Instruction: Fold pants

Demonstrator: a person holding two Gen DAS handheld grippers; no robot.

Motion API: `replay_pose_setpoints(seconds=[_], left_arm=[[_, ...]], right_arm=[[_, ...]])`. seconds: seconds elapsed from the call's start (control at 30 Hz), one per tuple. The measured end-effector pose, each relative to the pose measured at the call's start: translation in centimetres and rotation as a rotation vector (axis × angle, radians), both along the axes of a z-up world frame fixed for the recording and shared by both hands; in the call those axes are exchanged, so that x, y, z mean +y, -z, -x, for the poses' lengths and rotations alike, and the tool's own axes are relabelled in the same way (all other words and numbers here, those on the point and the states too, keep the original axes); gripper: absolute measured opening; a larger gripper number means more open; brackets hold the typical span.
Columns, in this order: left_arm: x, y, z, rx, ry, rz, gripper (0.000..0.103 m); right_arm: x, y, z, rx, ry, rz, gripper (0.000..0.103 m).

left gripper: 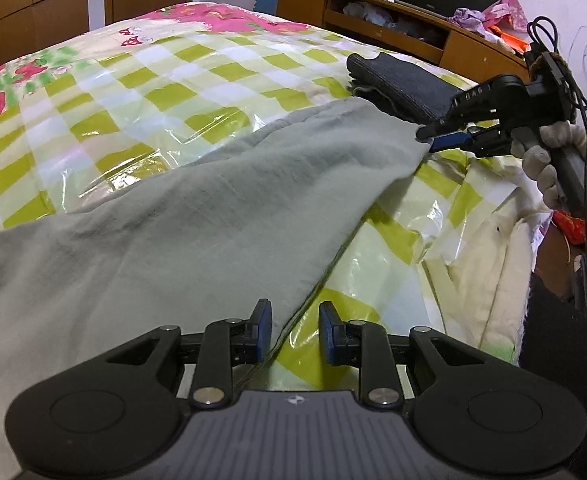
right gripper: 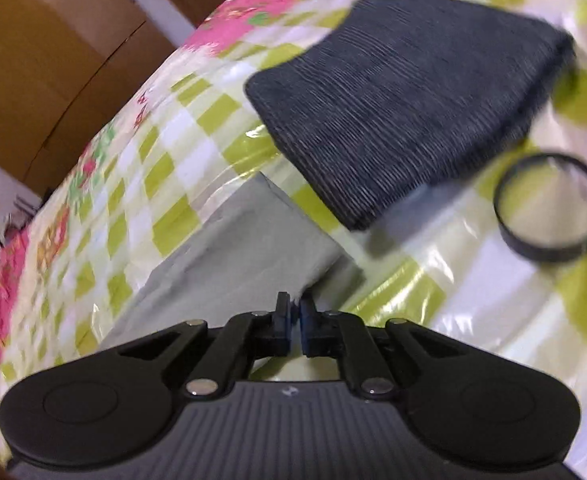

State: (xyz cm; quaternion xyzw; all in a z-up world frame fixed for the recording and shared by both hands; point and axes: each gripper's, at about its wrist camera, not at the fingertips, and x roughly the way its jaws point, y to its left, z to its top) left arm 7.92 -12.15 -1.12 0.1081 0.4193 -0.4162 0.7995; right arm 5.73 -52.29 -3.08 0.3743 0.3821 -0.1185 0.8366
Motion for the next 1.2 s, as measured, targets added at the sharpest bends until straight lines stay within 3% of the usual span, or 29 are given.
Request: replay_pose_setpoints(seconds=[0.1, 0.47, 0.53, 0.57, 0.63, 0.7, 0.8, 0.87, 0.93, 0.97, 1.03, 1.2], left_arm=[[0.2, 0.0, -0.1, -0.002, -0.011, 0.000, 0.038], [1.5, 0.2, -0.7, 0.005, -0.069, 0.021, 0.038], [1.8, -0.1, -0.9, -0.008, -0.080, 0.025, 0.038], [2.0, -0.6, -0.8, -0.027, -0.089, 0.033, 0.038], [2.4, -1.7, -0.6, -0.079, -0.100, 0.063, 0.038], [2.5, -2.1, -0.3, -0.127, -0.109, 0.074, 0.039], [2.2, 0.2, -1.2, -0.081, -0.116, 0.017, 0.041], [2.3, 1.8, -1.3, -0.046, -0.133, -0.029, 0.041], [3.1, 1.4, -0.7, -0.040, -0.140, -0.006, 0.041], [3.5, 1.2, -0.5, -0.032, -0.138, -0.001, 0.041], [4.0, 1.1, 0.0, -0.028, -0.128, -0.015, 0.041], [5.2, 0.9, 0.7, -0.022, -0.114, -0.033, 0.041]], right_arm=[[0.0, 0.1, 0.5, -0.020, 0.015, -0.043, 0.032], [1.9, 2.3, -3.0, -0.097, 0.020, -0.144, 0.040], [2.4, 2.6, -3.6, -0.106, 0.019, -0.144, 0.026], [2.6, 2.4, -3.9, -0.104, 0.020, -0.141, 0.006], [2.5, 0.9, -4.0, -0.156, 0.016, -0.154, 0.004], [2.4, -2.6, -3.4, -0.279, 0.000, -0.122, 0.004], [2.7, -6.6, -1.6, -0.394, 0.006, 0.009, 0.004], [2.5, -5.4, -1.8, -0.305, 0.020, 0.069, 0.010], [2.4, -2.1, -2.9, -0.074, 0.025, 0.134, 0.013], [2.3, -1.1, -2.8, -0.026, 0.021, 0.119, 0.013], [2.4, -0.9, -1.5, -0.029, 0.037, 0.122, 0.013], [4.0, -4.1, 0.6, -0.033, 0.032, 0.364, 0.017]])
